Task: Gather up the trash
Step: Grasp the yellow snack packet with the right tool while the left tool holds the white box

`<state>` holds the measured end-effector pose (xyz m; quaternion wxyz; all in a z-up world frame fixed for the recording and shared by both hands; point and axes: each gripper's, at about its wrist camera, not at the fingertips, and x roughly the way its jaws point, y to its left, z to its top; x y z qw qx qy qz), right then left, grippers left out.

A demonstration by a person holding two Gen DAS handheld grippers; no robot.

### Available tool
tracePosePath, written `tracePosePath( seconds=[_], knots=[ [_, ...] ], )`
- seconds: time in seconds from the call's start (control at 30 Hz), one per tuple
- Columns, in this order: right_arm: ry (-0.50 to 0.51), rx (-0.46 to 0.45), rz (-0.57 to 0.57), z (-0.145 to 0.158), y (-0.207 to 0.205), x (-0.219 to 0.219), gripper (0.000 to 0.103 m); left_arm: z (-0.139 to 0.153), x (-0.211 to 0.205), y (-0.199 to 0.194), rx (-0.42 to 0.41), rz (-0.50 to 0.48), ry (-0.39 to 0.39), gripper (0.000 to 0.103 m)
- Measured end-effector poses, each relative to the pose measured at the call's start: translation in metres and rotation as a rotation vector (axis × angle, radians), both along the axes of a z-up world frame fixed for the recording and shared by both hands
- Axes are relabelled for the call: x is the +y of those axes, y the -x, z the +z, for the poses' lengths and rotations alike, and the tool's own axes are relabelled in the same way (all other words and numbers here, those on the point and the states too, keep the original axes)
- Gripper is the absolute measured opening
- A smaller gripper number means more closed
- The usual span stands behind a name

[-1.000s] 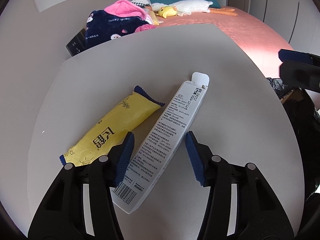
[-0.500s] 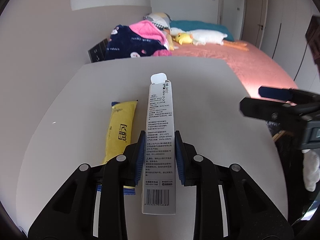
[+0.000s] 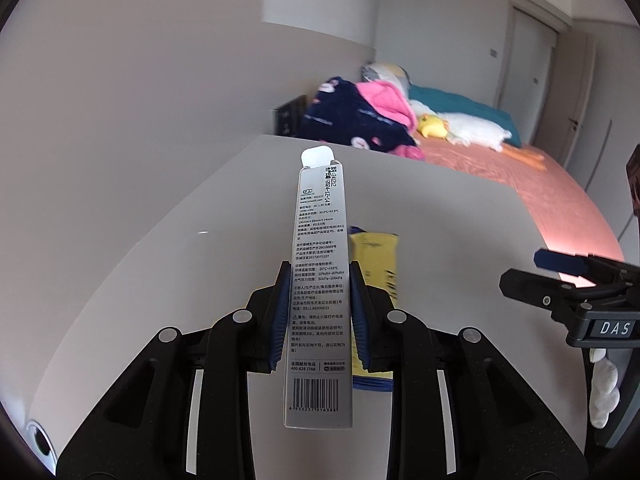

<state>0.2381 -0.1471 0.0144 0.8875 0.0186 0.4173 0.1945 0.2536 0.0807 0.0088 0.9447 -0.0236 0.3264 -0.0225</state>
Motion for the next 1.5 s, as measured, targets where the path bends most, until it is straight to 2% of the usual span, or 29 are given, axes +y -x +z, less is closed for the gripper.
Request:
tracePosePath(
  seconds=[0.17, 0.53, 0.63, 0.7, 0.9, 1.03, 1.13, 1.5],
  knots=[
    [-0.008, 0.023, 0.000, -0.007, -0.011, 0.027, 0.089, 0.001, 0.024, 0.005, -0.050, 0.095, 0.041, 0.027],
    [-0.082, 0.153, -0.003, -0.029, -0.025, 0.075, 0.088, -0.004, 0.044, 0.007, -0.043, 0.164, 0.045, 0.027],
    [-0.048, 0.148, 0.003, -0.030, -0.025, 0.089, 0.073, -0.004, 0.052, 0.010, -0.045, 0.181, 0.063, 0.027],
    [-0.028, 0.163, 0.025, -0.032, -0.026, 0.099, 0.059, -0.003, 0.055, 0.011, -0.046, 0.184, 0.074, 0.027],
    [0.072, 0.134, 0.044, -0.033, -0.021, 0.117, 0.035, -0.004, 0.054, 0.011, -0.044, 0.182, 0.073, 0.027],
    [0.055, 0.149, 0.043, -0.034, -0.022, 0.110, 0.024, -0.004, 0.056, 0.011, -0.041, 0.182, 0.084, 0.027],
    [0.065, 0.130, 0.043, -0.031, -0.023, 0.103, 0.020, -0.004, 0.056, 0.011, -0.037, 0.180, 0.080, 0.027],
    [0.084, 0.053, 0.074, -0.013, 0.001, 0.071, 0.018, -0.005, 0.051, 0.004, -0.020, 0.151, 0.064, 0.027]
  ],
)
